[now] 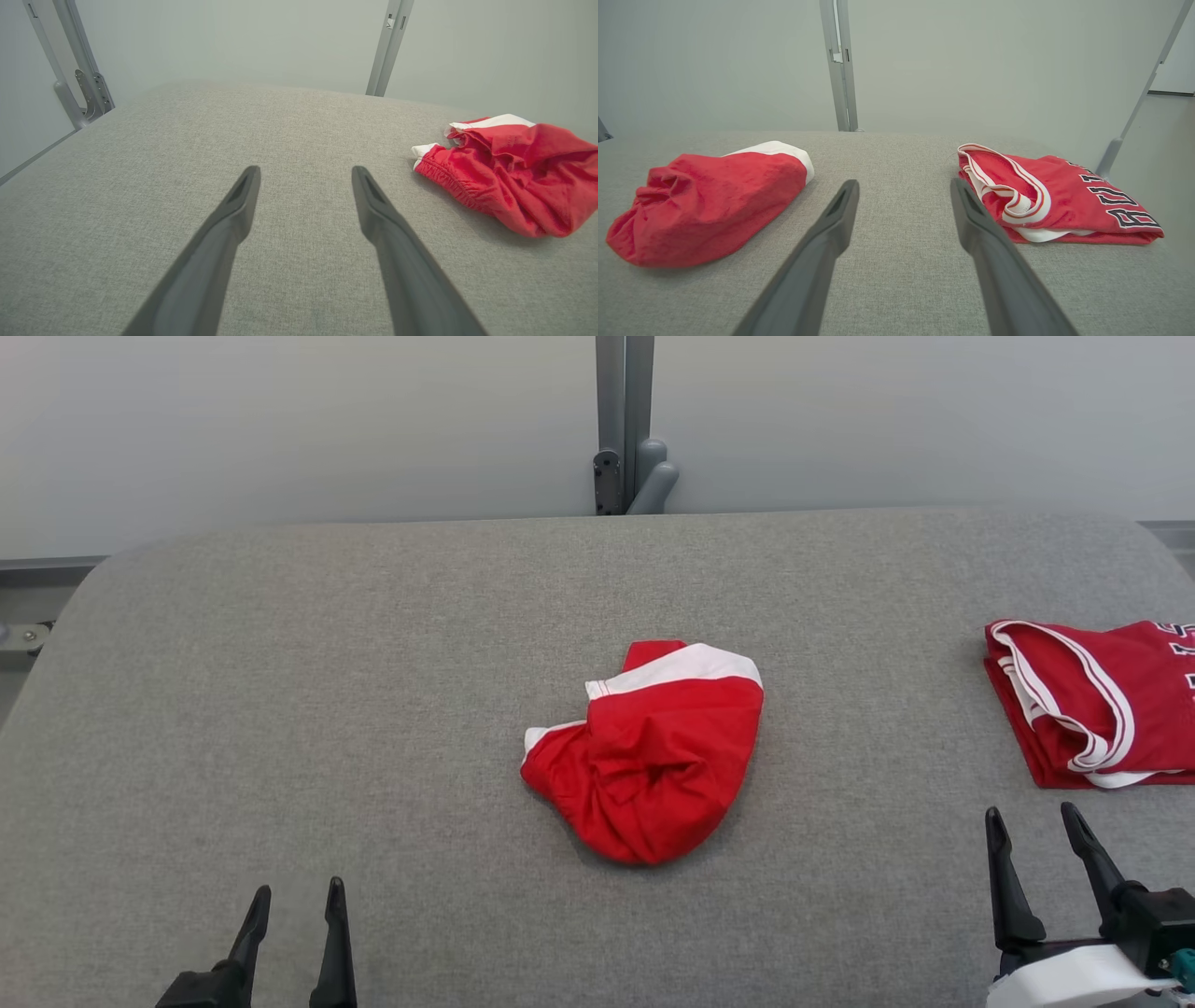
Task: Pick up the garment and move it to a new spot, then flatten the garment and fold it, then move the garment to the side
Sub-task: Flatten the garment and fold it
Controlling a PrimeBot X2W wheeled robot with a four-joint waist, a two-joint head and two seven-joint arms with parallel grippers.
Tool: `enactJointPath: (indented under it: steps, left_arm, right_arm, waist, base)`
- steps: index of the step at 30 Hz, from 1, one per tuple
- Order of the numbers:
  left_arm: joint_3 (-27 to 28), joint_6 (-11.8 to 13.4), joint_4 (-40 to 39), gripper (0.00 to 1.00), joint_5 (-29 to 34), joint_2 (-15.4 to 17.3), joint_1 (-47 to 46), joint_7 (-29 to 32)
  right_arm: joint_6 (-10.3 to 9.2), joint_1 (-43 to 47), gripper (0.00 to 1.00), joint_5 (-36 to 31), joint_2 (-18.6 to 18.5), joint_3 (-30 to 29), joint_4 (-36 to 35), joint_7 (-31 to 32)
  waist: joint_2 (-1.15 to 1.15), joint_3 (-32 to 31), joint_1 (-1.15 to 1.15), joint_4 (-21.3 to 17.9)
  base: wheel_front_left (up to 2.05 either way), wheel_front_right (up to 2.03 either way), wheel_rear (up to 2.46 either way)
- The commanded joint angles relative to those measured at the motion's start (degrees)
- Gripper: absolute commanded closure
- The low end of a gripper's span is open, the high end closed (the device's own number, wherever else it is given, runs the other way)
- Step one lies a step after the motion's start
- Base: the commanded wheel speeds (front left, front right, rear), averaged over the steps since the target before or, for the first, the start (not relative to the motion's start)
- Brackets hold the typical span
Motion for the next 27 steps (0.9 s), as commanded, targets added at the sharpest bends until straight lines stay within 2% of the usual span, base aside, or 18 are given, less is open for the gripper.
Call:
enactJointPath:
  steps: [1, 6, 10, 14, 17, 22, 27]
  left_arm:
    - [0.2, -0.4, -0.2, 0.0, 0.2, -0.1, -1.3, -0.1]
    - [-2.0, -0.9, 0.9, 0.0, -0.7, -0.4, -5.1, -0.1]
    - [-6.4, -1.3, 4.9, 0.0, -2.1, -0.4, -12.1, -0.1]
    - [-11.8, -1.4, 13.8, 0.0, -6.8, -0.4, -21.1, 2.1]
    - [-15.3, -1.4, 19.6, 0.0, -12.7, -0.4, -27.1, 4.5]
    - [-19.9, -1.5, 27.2, 0.0, -20.7, -0.3, -33.4, 8.3]
    - [-22.8, -1.5, 33.8, 0.01, -23.1, -0.2, -35.8, 12.0]
  right_arm:
    - [-0.08, -0.9, 0.0, 0.0, -0.2, 0.2, -0.5, -0.2]
    - [-0.08, -2.1, 0.0, 0.2, -0.5, 0.6, -1.6, -0.2]
    - [-0.08, -4.1, 0.0, 0.2, -0.8, 1.6, -2.8, -0.2]
    - [-0.08, -6.2, 0.0, 0.0, -0.7, 2.9, -3.5, -0.2]
    - [-0.08, -7.7, 0.0, 0.3, -0.5, 3.8, -3.5, -0.2]
    - [-0.08, -9.1, 0.0, 0.4, 0.1, 3.8, -3.3, -0.2]
    - [-0.08, -9.3, 0.0, 0.5, 0.7, 3.0, -3.0, -0.2]
  waist:
    - [0.0, 0.4, 0.0, -0.4]
    - [0.0, 2.4, 0.0, -1.2]
    - [0.0, 5.9, 0.0, -2.0]
    - [0.0, 8.8, 0.0, -3.3]
    - [0.0, 10.6, 0.0, -5.1]
    - [0.0, 12.3, 0.0, -7.9]
    - [0.0, 12.5, 0.0, -9.7]
  base:
    - [0.0, 0.0, 0.0]
    - [0.0, 0.0, 0.0]
    - [0.0, 0.0, 0.0]
    - [0.0, 0.0, 0.0]
    - [0.0, 0.0, 0.0]
    - [0.0, 0.0, 0.0]
    - [0.0, 0.0, 0.0]
